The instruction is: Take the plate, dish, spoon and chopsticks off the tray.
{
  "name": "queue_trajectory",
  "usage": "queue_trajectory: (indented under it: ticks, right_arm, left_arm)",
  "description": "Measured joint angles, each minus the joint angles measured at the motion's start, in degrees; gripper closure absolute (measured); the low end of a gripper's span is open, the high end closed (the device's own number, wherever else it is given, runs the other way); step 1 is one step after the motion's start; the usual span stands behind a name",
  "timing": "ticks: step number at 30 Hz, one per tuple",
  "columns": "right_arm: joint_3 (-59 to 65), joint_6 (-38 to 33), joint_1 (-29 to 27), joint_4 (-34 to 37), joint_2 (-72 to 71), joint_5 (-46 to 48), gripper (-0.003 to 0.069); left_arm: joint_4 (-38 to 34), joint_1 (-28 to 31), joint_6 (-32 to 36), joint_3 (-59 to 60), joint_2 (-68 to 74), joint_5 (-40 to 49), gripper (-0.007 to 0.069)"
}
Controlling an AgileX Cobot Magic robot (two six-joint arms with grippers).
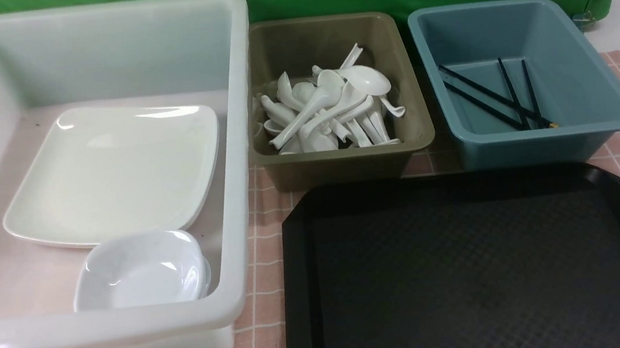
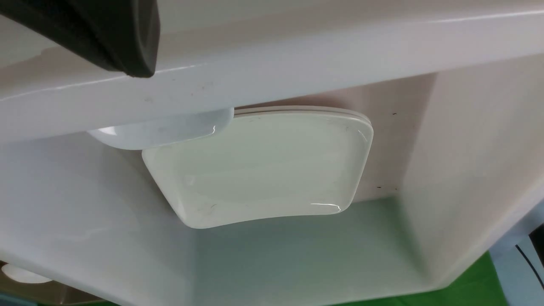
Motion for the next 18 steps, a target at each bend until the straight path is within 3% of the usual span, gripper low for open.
queue_trajectory:
  ticks: [18]
  right_arm:
    - [0.35, 0.58, 0.0, -0.07, -0.05, -1.59, 0.0418]
  left_arm:
    - [0.24, 0.0, -0.01, 0.0, 0.0, 0.41, 0.062]
